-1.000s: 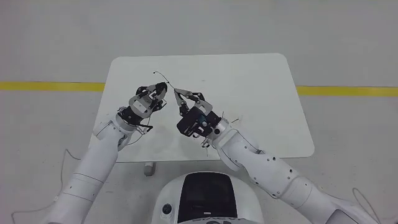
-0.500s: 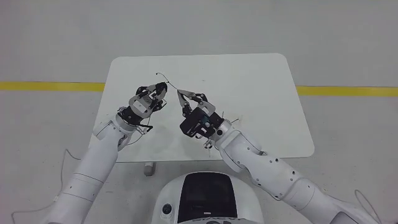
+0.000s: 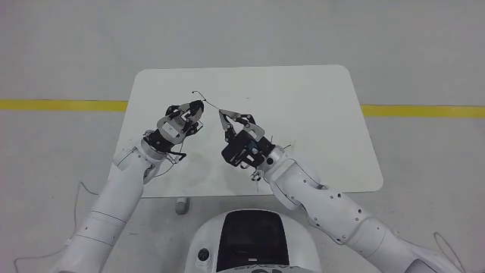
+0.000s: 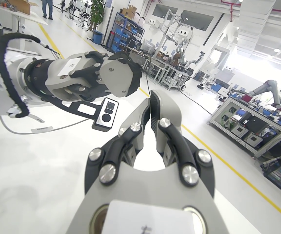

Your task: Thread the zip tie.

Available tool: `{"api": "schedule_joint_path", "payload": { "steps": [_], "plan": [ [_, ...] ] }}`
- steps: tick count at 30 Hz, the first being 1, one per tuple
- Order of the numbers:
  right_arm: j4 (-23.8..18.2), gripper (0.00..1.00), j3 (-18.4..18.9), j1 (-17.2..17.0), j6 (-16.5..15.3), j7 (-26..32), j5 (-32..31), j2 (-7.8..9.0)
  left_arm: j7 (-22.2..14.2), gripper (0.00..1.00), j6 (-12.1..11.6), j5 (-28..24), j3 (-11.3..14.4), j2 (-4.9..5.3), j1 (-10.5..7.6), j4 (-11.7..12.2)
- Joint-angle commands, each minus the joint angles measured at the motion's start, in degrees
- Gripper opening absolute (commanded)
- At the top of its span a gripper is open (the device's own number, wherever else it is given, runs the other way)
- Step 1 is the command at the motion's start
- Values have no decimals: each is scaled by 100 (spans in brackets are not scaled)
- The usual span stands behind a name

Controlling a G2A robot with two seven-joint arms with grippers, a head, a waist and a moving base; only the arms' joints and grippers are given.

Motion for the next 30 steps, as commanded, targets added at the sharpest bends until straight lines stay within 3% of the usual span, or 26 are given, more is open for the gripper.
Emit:
{"api": "schedule_joint_path", "payload": {
  "steps": [1,30],
  "plan": [
    [-2,0,14,-9,-11,9,0,6,0,0,0,0,0,0,0,0],
    [-147,0,207,-208,-91,110,0,174,0,0,0,0,0,0,0,0]
  ]
}}
